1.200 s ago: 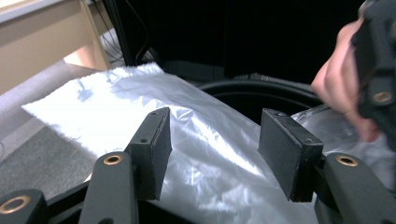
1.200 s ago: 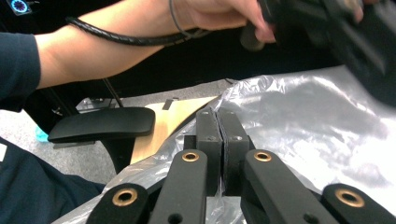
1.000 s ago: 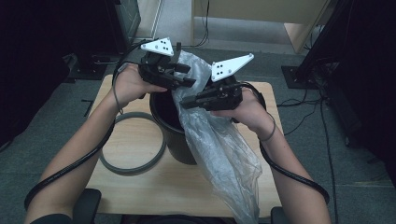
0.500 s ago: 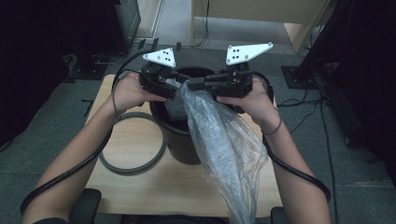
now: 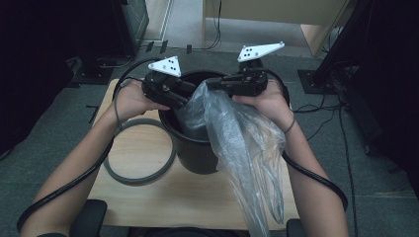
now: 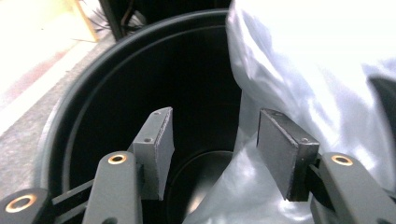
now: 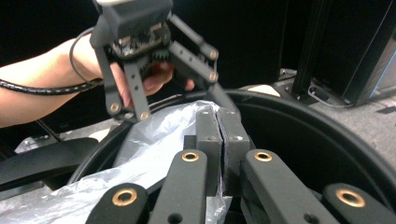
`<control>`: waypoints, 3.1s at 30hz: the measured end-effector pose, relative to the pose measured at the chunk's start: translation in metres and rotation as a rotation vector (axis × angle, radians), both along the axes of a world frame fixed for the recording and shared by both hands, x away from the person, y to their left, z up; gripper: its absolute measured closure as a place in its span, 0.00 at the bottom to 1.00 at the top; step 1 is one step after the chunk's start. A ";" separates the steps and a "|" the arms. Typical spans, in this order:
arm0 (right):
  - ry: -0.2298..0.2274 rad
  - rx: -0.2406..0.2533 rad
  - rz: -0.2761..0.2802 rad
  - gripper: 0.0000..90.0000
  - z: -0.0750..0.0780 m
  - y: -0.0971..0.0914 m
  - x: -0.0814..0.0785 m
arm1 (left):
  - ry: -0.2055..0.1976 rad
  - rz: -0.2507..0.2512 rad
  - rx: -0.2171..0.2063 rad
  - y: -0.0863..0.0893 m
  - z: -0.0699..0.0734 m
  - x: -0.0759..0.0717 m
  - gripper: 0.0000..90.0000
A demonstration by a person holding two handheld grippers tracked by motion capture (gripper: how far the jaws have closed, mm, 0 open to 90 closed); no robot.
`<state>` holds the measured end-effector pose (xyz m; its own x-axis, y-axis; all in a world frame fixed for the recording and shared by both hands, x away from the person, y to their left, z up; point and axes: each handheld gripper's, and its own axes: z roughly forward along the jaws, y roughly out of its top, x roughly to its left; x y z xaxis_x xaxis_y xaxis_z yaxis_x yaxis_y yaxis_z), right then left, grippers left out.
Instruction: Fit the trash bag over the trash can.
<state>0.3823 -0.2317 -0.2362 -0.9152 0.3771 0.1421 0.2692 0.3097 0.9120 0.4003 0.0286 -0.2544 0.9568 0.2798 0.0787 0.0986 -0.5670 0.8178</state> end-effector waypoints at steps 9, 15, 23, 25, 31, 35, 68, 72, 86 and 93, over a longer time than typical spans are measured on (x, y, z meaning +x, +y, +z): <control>-0.017 0.006 -0.005 0.47 -0.003 -0.001 0.002 | 0.001 0.053 -0.065 0.018 0.004 0.007 0.47; -0.031 0.065 -0.048 0.45 0.002 -0.012 0.001 | -0.004 0.048 -0.080 0.023 0.003 0.005 0.45; -0.040 0.075 -0.144 0.52 -0.005 -0.045 -0.001 | 0.012 0.043 -0.101 0.030 -0.001 0.002 0.44; -0.053 0.060 -0.159 0.53 -0.008 -0.052 -0.003 | 0.014 0.034 -0.109 0.031 -0.002 0.000 0.44; -0.054 0.043 -0.182 0.54 -0.021 -0.068 -0.011 | 0.016 0.019 -0.123 0.033 -0.005 -0.009 0.43; -0.058 0.034 -0.195 0.54 -0.027 -0.077 -0.018 | 0.015 0.006 -0.141 0.035 -0.006 -0.016 0.43; -0.099 0.036 -0.077 0.50 -0.049 -0.078 -0.073 | 0.001 -0.171 -0.168 0.013 -0.012 -0.072 0.41; -0.097 0.041 -0.062 0.50 -0.049 -0.072 -0.072 | 0.002 -0.183 -0.166 0.010 -0.012 -0.073 0.41; -0.121 0.043 0.034 0.60 -0.046 -0.038 -0.069 | 0.021 -0.142 -0.117 -0.003 -0.014 -0.075 0.74; -0.113 0.071 -0.024 1.00 -0.040 -0.036 -0.071 | 0.014 -0.111 -0.082 -0.006 -0.012 -0.074 1.00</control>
<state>0.3108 -0.2679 -0.2761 -0.9178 0.3917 0.0655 0.1698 0.2379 0.9563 0.3265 0.0227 -0.2665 0.9831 0.1770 0.0462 0.0507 -0.5066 0.8607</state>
